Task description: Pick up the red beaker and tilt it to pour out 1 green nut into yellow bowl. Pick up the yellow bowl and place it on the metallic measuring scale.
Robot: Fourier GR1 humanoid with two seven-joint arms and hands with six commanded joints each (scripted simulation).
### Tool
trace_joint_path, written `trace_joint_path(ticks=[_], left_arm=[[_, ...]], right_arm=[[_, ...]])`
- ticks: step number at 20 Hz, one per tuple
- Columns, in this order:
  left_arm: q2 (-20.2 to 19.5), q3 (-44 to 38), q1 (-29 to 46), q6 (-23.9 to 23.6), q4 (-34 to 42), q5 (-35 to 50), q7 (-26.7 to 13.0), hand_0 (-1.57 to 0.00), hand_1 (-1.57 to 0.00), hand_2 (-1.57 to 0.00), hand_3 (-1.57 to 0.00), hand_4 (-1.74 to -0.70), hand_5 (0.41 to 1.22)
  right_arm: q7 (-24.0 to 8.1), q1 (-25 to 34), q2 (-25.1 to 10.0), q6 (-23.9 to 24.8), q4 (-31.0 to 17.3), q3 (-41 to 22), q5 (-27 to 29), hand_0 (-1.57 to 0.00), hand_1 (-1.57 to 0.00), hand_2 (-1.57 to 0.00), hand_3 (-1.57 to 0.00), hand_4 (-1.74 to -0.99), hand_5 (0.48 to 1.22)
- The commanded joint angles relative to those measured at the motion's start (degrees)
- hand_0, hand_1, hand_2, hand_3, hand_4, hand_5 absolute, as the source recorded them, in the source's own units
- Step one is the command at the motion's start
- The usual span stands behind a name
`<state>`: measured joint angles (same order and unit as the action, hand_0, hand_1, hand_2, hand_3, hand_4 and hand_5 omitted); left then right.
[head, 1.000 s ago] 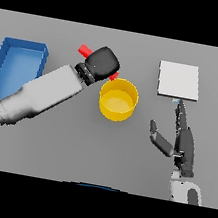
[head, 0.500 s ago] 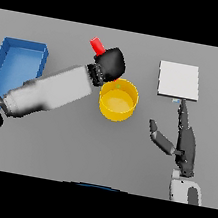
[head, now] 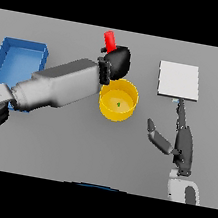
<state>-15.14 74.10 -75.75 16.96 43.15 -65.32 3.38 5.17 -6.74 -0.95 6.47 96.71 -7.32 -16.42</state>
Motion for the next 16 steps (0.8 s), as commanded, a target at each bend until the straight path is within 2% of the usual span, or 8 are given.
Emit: trace_joint_path(ticks=[1,4,6,7,8,10,13,16], left_arm=[[0.32,0.71,-0.18,0.22,-0.04,-0.33,-0.18,-1.57,-1.57,-1.57,-1.57,-1.73,1.221],[-1.06,0.94,-3.39,1.07,0.57,0.25,1.49,-1.57,-1.57,-1.57,-1.57,-1.73,1.221],[-2.66,-0.60,-5.93,-0.08,-0.03,1.58,2.19,-1.57,-1.57,-1.57,-1.57,-1.73,1.221],[-3.02,-1.56,-7.54,-1.15,-1.04,2.25,2.44,-1.57,-1.57,-1.57,-1.49,-1.73,1.221],[-3.55,-2.56,-9.35,-1.63,-2.60,2.88,2.36,-1.57,-1.57,-1.40,-1.51,-1.68,1.221],[-4.86,-5.08,-12.65,-3.54,-5.80,4.89,2.77,-1.57,-1.57,-1.46,-1.04,-1.70,1.221],[-6.40,-9.59,-16.41,-4.00,-10.67,9.11,1.26,-1.57,-1.57,-1.51,-1.30,-1.71,1.221],[-8.53,-17.32,-17.95,-4.74,-17.83,16.76,-1.54,-1.57,-1.57,-1.54,-1.38,-1.72,1.221]], right_arm=[[0.12,-0.57,-0.12,0.01,0.35,-0.09,-0.19,0.00,0.00,0.00,0.00,-1.209,0.593],[-0.61,-0.33,-0.11,0.58,-0.51,-0.15,-1.08,0.00,0.00,0.00,0.00,-1.206,0.592],[0.58,-0.63,-0.44,0.24,0.61,-0.09,-0.62,0.00,0.00,0.00,0.00,-1.209,0.592],[0.05,-0.12,-0.52,0.27,0.38,-0.05,-0.79,0.00,0.00,0.00,0.00,-1.203,0.592],[-0.04,0.11,0.06,0.58,-0.08,-0.30,-0.97,0.00,0.00,0.00,0.00,-1.201,0.592],[0.41,0.73,-0.29,0.15,-0.48,0.51,0.30,0.00,0.00,0.00,0.00,-1.186,0.596],[0.87,0.81,-0.30,-1.16,-0.68,0.87,2.24,0.00,0.00,0.00,0.00,-1.182,0.593],[1.05,0.99,0.16,-1.68,-0.50,0.55,2.92,0.00,0.00,0.00,0.00,-1.200,0.596]])
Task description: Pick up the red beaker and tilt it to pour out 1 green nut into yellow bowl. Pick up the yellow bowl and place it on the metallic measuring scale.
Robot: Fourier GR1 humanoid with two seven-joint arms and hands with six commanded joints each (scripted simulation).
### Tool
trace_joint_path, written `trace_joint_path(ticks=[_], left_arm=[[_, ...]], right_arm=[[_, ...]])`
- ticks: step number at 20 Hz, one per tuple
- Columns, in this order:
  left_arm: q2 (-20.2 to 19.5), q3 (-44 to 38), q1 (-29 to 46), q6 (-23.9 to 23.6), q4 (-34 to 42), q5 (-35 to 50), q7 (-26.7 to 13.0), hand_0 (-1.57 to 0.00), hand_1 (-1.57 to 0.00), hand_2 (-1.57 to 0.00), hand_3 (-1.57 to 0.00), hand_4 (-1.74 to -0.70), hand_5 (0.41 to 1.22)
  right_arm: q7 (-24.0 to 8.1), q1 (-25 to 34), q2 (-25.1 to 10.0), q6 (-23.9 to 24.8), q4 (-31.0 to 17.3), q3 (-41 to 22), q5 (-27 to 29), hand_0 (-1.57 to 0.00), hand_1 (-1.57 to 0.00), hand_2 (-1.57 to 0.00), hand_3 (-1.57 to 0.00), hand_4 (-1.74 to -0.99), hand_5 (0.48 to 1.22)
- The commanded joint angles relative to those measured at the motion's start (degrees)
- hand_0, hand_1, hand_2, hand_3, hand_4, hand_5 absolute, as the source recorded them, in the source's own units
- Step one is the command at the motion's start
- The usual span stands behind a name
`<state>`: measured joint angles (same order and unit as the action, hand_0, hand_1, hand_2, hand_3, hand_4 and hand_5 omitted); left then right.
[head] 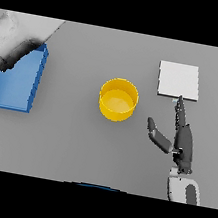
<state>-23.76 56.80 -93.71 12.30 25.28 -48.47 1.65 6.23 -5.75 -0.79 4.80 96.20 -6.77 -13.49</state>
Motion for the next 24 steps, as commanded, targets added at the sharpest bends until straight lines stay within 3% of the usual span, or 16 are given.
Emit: trace_joint_path(ticks=[1,3,8,10,13,19,24], left_arm=[[-1.01,-3.58,0.63,-0.73,-1.83,3.70,-1.57,-1.57,-1.57,-1.55,-1.38,-1.73,1.221],[-3.00,-9.57,2.25,-2.18,-5.19,10.46,-5.80,-1.57,-1.57,-1.56,-1.36,-1.73,1.221],[-10.22,-20.20,9.94,-9.06,-5.96,25.85,-5.46,-1.57,-1.57,-1.57,-1.43,-1.74,1.221],[-12.90,-22.94,14.58,-12.12,-3.31,30.85,-9.62,-1.57,-1.57,-1.57,-1.41,-1.74,1.221],[-16.52,-26.85,23.29,-19.22,3.41,38.39,-14.10,-1.57,-1.57,-1.57,-1.45,-1.74,1.221],[-21.76,-28.09,43.37,-30.89,24.27,48.07,-28.06,-1.57,-1.57,-1.57,-1.45,-1.74,1.221],[-23.83,-26.45,54.90,-37.64,35.58,52.11,-33.01,-1.57,-1.57,-1.57,-1.45,-1.74,1.221]], right_arm=[[-0.12,0.08,-0.25,-0.16,-0.24,0.48,0.55,0.00,0.00,0.00,0.00,-1.199,0.594],[-0.33,0.60,-0.61,-0.26,-0.57,0.65,0.61,0.00,0.00,0.00,0.00,-1.222,0.592],[1.33,0.38,-1.46,-0.78,-0.52,0.76,0.84,0.00,0.00,0.00,0.00,-1.222,0.586],[1.77,0.88,-1.79,-0.92,-1.30,0.59,0.39,0.00,0.00,0.00,0.00,-1.223,0.591],[1.22,0.96,-2.03,-1.09,-1.68,0.33,-0.01,0.00,0.00,0.00,0.00,-1.212,0.604],[1.33,0.60,-2.97,-1.49,-1.24,-0.36,-1.28,0.00,0.00,0.00,0.00,-1.206,0.653],[1.42,0.28,-2.94,-1.83,-0.81,-0.58,-1.04,0.00,0.00,0.00,0.00,-1.218,0.664]])
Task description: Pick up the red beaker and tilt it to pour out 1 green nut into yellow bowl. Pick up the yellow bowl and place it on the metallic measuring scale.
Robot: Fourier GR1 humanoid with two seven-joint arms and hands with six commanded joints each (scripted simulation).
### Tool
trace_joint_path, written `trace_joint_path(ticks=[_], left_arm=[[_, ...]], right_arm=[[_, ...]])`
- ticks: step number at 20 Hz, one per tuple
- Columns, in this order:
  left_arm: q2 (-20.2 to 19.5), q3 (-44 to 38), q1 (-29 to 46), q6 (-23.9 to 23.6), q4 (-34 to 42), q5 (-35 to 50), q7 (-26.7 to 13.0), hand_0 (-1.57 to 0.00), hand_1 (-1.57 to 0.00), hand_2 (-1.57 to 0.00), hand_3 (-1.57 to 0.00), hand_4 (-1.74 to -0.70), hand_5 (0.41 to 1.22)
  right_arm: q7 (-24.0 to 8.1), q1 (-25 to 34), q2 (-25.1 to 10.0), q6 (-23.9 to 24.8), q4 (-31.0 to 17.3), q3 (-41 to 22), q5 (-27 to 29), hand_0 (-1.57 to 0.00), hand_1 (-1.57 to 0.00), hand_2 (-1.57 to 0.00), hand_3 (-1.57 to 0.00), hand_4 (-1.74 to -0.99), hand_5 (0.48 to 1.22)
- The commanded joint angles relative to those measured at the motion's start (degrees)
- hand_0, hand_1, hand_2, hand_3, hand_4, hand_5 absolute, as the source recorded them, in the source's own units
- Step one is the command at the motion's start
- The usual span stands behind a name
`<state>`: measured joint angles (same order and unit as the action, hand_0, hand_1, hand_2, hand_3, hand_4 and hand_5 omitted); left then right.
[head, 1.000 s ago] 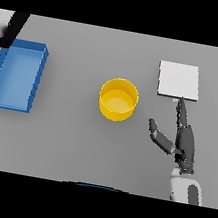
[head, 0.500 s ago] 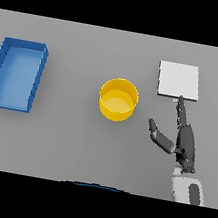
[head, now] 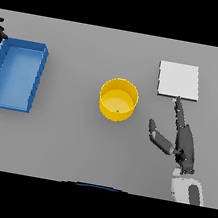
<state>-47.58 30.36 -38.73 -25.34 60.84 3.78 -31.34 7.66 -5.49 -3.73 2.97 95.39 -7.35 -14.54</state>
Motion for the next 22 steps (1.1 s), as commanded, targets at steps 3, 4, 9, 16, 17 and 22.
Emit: trace_joint_path(ticks=[3,4,9,16,17,22], left_arm=[[-0.43,0.85,3.18,-2.62,2.22,1.20,-0.41,-1.57,-1.57,-1.57,-1.51,-1.74,1.221],[-0.24,1.32,3.77,-3.21,2.57,1.50,-0.29,-1.57,-1.57,-1.57,-1.52,-1.74,1.199],[-1.17,5.11,4.67,-4.21,3.72,1.97,-2.85,-1.57,-1.57,-1.57,-1.55,-1.67,0.908],[-6.25,6.08,6.10,10.78,9.18,9.08,-2.27,-0.60,-0.48,-0.49,-0.46,-0.92,0.723],[-6.72,6.05,6.62,11.60,9.26,9.45,-1.58,-0.48,-0.39,-0.39,-0.37,-0.88,0.710],[-5.48,5.45,6.10,11.67,8.33,10.32,-0.53,-0.16,-0.13,-0.13,-0.12,-0.80,0.678]], right_arm=[[-0.20,0.44,-0.08,0.10,-0.47,0.04,-0.21,0.00,0.00,0.00,0.00,-1.217,0.666],[0.41,0.12,-0.11,-0.06,-0.85,-0.12,-0.31,0.00,0.00,0.00,0.00,-1.216,0.667],[1.64,-0.64,-0.24,0.16,-0.01,-0.31,-0.65,0.00,0.00,0.00,0.00,-1.202,0.667],[0.49,-1.09,-0.35,0.68,0.43,-0.18,-1.01,0.00,0.00,0.00,0.00,-1.182,0.667],[0.19,-1.02,-0.41,0.75,0.31,-0.09,-1.05,0.00,0.00,0.00,0.00,-1.184,0.667],[-0.76,-1.73,0.31,0.35,2.00,-0.96,-0.96,0.00,0.00,0.00,0.00,-1.187,0.663]])
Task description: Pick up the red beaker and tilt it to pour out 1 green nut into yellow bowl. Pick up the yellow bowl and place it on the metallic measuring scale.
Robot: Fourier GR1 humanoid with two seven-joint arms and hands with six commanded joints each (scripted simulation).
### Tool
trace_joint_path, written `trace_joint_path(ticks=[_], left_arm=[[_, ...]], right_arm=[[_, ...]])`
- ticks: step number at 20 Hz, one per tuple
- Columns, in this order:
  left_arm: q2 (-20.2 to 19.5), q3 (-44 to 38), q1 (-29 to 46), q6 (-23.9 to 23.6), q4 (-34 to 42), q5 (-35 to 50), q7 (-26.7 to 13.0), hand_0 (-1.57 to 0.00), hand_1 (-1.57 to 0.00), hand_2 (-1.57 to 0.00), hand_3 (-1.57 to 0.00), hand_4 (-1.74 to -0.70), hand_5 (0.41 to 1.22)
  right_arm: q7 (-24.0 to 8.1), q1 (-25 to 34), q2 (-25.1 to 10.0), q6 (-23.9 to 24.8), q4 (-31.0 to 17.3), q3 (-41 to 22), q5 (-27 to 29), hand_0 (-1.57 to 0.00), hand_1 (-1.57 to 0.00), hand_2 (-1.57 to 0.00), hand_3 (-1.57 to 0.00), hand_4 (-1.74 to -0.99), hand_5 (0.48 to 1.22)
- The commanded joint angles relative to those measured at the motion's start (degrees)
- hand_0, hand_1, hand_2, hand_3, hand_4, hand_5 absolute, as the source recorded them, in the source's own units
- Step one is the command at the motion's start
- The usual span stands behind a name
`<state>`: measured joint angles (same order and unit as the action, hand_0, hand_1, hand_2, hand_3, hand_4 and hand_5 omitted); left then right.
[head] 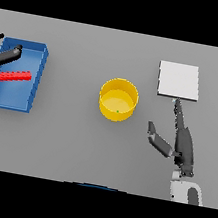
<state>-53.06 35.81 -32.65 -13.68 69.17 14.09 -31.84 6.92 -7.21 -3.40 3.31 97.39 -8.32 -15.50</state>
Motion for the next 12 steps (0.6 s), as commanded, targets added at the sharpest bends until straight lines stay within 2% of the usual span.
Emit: trace_joint_path(ticks=[1,5,7,11,12], left_arm=[[-0.03,-0.42,-0.18,-0.25,0.07,0.21,0.62,-0.12,-0.10,-0.10,-0.10,-0.79,0.674],[0.44,-1.70,-0.46,-1.44,-0.65,0.56,4.01,-0.05,-0.04,-0.04,-0.04,-0.79,0.671],[0.81,-1.65,-0.61,-1.68,-0.86,0.47,4.27,-0.03,-0.03,-0.03,-0.02,-0.78,0.679],[1.82,-1.28,-0.27,-2.36,-1.11,0.53,3.73,-0.01,-0.01,-0.01,-0.01,-0.79,0.704],[1.78,-1.25,-0.24,-2.75,-0.57,0.47,3.66,-0.01,-0.01,-0.01,-0.01,-0.79,0.707]], right_arm=[[-0.85,0.14,0.00,0.28,0.02,-0.29,-0.78,0.00,0.00,0.00,0.00,-1.193,0.660],[-3.36,1.72,-0.78,1.16,-0.39,-1.67,-4.83,0.00,0.00,0.00,0.00,-1.198,0.662],[-1.64,3.44,-2.21,-1.66,-1.01,-2.31,-4.10,0.00,0.00,0.00,0.00,-1.162,0.694],[-2.25,9.29,-7.44,-6.57,-2.80,-4.51,-7.65,0.00,0.00,0.00,0.00,-1.234,0.707],[-3.46,11.19,-8.43,-7.46,-3.50,-5.37,-9.24,0.00,0.00,0.00,0.00,-1.255,0.700]])
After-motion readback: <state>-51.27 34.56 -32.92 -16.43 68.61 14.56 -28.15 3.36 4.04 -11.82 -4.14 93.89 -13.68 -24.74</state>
